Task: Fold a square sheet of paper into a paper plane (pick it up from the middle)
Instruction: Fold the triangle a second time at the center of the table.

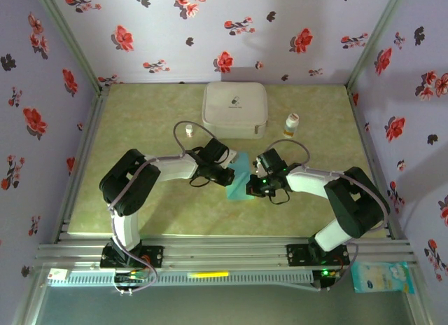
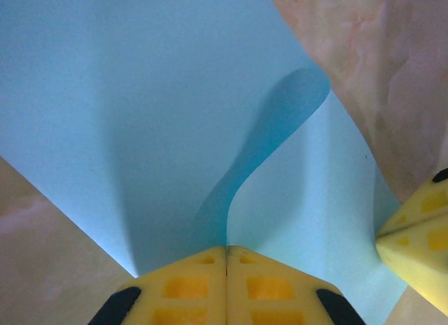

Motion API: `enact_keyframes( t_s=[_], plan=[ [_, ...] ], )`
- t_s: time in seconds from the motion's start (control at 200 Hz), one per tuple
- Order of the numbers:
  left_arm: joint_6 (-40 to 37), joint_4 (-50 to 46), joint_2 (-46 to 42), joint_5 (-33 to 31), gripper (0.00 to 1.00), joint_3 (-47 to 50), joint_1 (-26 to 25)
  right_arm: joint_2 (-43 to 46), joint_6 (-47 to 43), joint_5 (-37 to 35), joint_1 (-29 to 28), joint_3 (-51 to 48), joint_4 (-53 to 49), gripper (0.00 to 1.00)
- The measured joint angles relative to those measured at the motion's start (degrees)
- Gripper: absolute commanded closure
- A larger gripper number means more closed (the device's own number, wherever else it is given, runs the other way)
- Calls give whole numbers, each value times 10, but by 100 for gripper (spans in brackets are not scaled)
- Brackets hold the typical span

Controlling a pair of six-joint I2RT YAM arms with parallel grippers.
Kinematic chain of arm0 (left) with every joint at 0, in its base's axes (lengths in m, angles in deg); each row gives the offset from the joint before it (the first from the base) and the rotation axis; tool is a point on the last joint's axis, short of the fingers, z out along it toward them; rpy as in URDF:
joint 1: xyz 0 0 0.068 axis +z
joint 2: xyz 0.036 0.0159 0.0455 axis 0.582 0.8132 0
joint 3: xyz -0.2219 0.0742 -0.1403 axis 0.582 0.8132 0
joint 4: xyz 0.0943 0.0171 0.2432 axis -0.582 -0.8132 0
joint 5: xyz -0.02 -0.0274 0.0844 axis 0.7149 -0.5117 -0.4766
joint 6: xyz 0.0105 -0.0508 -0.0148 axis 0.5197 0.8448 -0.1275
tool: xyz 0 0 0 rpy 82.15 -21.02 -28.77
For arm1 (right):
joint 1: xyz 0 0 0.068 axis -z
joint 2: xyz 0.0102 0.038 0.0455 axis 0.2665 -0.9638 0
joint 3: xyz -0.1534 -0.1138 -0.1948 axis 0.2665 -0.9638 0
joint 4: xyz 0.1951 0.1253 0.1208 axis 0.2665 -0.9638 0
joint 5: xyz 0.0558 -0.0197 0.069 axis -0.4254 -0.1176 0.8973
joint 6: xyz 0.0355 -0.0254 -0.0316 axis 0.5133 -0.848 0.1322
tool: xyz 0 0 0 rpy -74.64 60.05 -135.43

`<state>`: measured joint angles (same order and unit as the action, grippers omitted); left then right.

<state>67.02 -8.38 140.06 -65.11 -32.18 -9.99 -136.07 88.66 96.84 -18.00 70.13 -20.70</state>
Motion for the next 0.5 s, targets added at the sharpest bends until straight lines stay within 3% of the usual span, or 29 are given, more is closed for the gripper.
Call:
enact_keyframes(
  t_s=[0.405,0.5],
  plan=[
    [-4,21,0,6,96,10,2,21,27,-12,0,-4,-3,92],
    [-4,25,0,6,96,11,2,54,59,-17,0,-19,19,96]
  ],
)
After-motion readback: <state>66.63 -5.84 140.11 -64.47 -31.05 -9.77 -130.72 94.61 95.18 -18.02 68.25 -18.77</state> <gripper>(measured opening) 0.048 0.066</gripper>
